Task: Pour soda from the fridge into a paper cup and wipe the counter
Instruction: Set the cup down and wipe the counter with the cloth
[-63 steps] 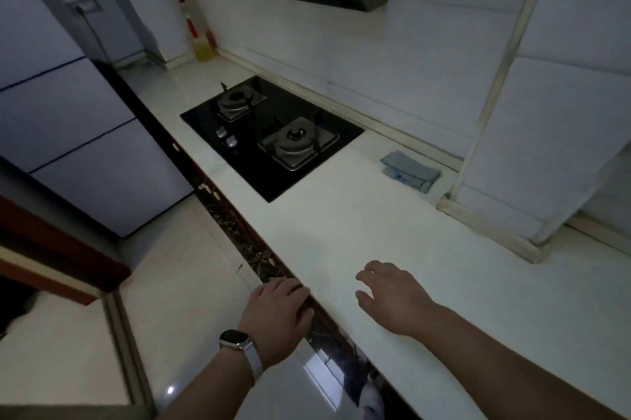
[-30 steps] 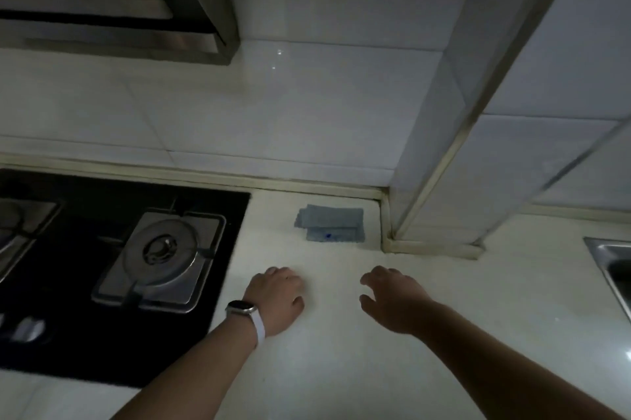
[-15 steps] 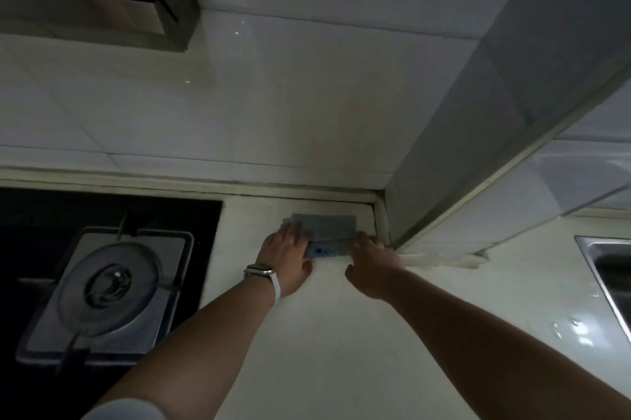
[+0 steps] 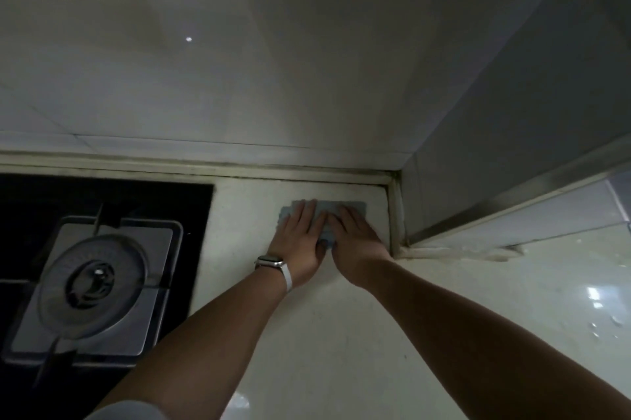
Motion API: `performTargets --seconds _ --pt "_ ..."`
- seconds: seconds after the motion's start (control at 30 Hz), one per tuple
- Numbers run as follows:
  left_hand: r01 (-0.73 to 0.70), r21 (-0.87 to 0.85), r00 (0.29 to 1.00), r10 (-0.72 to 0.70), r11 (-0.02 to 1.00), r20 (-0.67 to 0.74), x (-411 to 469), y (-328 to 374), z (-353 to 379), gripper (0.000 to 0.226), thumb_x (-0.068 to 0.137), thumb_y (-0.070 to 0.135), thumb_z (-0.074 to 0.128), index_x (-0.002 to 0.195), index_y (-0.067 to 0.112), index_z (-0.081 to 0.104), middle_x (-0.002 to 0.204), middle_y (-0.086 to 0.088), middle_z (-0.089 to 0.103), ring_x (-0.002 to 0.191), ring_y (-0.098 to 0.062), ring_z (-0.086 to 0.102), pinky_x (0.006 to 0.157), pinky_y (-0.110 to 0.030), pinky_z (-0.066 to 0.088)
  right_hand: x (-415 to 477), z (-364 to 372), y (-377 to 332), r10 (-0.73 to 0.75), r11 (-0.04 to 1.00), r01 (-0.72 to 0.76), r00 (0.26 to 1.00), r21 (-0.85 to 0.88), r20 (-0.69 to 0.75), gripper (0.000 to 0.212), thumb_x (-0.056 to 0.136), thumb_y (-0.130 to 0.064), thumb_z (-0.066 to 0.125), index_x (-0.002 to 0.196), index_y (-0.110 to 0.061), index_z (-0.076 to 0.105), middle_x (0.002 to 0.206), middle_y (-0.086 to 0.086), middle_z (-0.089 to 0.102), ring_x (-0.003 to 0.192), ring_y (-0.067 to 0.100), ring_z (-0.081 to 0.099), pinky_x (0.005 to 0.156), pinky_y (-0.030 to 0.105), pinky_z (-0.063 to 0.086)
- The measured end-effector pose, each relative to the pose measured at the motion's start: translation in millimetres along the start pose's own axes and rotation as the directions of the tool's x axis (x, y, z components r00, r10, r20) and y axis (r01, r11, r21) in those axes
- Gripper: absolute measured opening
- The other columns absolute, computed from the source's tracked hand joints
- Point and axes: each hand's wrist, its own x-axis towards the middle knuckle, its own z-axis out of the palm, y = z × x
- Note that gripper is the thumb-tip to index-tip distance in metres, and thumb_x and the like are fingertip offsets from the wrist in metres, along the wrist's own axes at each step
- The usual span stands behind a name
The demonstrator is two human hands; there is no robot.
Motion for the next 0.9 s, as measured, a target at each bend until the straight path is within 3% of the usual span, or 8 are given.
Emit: performTargets --seconds 0.13,0.23,0.37,0.6,0.67,0.77,0.83,0.9 --pt "0.023 -0.003 1.0 -0.023 1.0 0.011 -10 10 3 0.063 0.093 0.032 0.053 0.15 0.012 0.036 0.159 -0.016 0.028 0.148 -0.037 0.02 0.118 -0.055 0.023 -21 9 5 -0.02 1.0 0.022 0.998 0.018 -0.064 0.064 0.101 -0.026 0.042 0.156 -0.022 0.011 0.164 -0.001 0.008 0.151 0.019 0.001 0.12 0.034 0.003" --pt "0.04 0.013 0.999 -0.04 0.999 0.0 -30 21 9 0.063 0.091 0.036 0.052 0.149 0.013 0.039 0.157 -0.015 0.033 0.146 -0.037 0.026 0.116 -0.056 0.026 -41 15 3 -0.011 1.0 0.013 0.998 0.025 -0.06 0.064 0.1 -0.028 0.043 0.156 -0.023 0.01 0.164 0.0 0.007 0.151 0.019 0.0 0.115 0.032 -0.004" --pt "0.096 0.049 0.99 -0.101 0.994 0.096 -60 41 22 0.064 0.1 0.043 0.036 0.157 0.021 0.016 0.166 -0.005 0.006 0.152 -0.028 0.001 0.122 -0.049 0.007 -73 23 -1 -0.024 1.0 0.024 0.999 0.012 -0.037 0.064 0.1 -0.027 0.045 0.155 -0.022 0.014 0.164 0.002 0.008 0.151 0.021 0.0 0.115 0.031 -0.005" --pt "0.094 0.069 0.977 -0.105 0.993 0.184 -123 67 39 0.063 0.101 0.041 0.033 0.157 0.024 0.011 0.166 -0.002 -0.002 0.152 -0.027 -0.006 0.121 -0.051 0.005 -141 55 -8 -0.013 0.999 0.014 1.0 0.048 -0.019 0.063 0.097 -0.023 0.044 0.154 -0.022 0.019 0.164 0.001 0.01 0.151 0.021 0.002 0.119 0.034 0.004" --pt "0.079 0.051 0.976 -0.087 0.996 0.2 -147 73 46 0.064 0.098 0.044 0.026 0.157 0.022 0.017 0.166 -0.006 0.007 0.152 -0.031 0.003 0.12 -0.056 0.013 -163 60 -9 -0.025 0.998 0.024 1.0 0.057 0.008 0.064 0.096 -0.022 0.045 0.154 -0.023 0.018 0.164 0.001 0.009 0.151 0.021 0.001 0.119 0.034 0.004" --pt "0.025 0.038 0.984 -0.031 0.999 0.176 -181 78 63 0.067 0.092 0.047 0.031 0.151 0.016 0.034 0.156 -0.013 0.036 0.143 -0.039 0.034 0.106 -0.063 0.037 -195 67 -11 -0.049 0.997 0.047 0.998 0.063 0.031 0.063 0.096 -0.023 0.046 0.154 -0.023 0.02 0.163 0.0 0.012 0.151 0.02 0.003 0.118 0.033 0.005" --pt "0.01 0.025 0.991 -0.014 1.0 0.137 -199 82 70 0.068 0.094 0.055 0.028 0.152 0.021 0.022 0.157 -0.012 0.035 0.143 -0.038 0.034 0.107 -0.061 0.035 -209 72 -16 -0.03 0.998 0.029 0.999 0.056 0.021 0.056 0.097 -0.031 0.045 0.15 -0.024 0.029 0.158 0.002 0.023 0.148 0.022 0.016 0.119 0.038 0.018" --pt "-0.024 0.039 0.994 0.019 0.999 0.11 -215 86 75 0.068 0.096 0.062 0.007 0.154 0.03 -0.01 0.163 -0.006 0.013 0.15 -0.033 0.014 0.116 -0.055 0.016 -220 78 -22 0.007 0.999 -0.007 1.0 0.034 0.009 0.045 0.098 -0.037 0.041 0.141 -0.023 0.04 0.148 0.004 0.037 0.138 0.025 0.031 0.112 0.041 0.032"
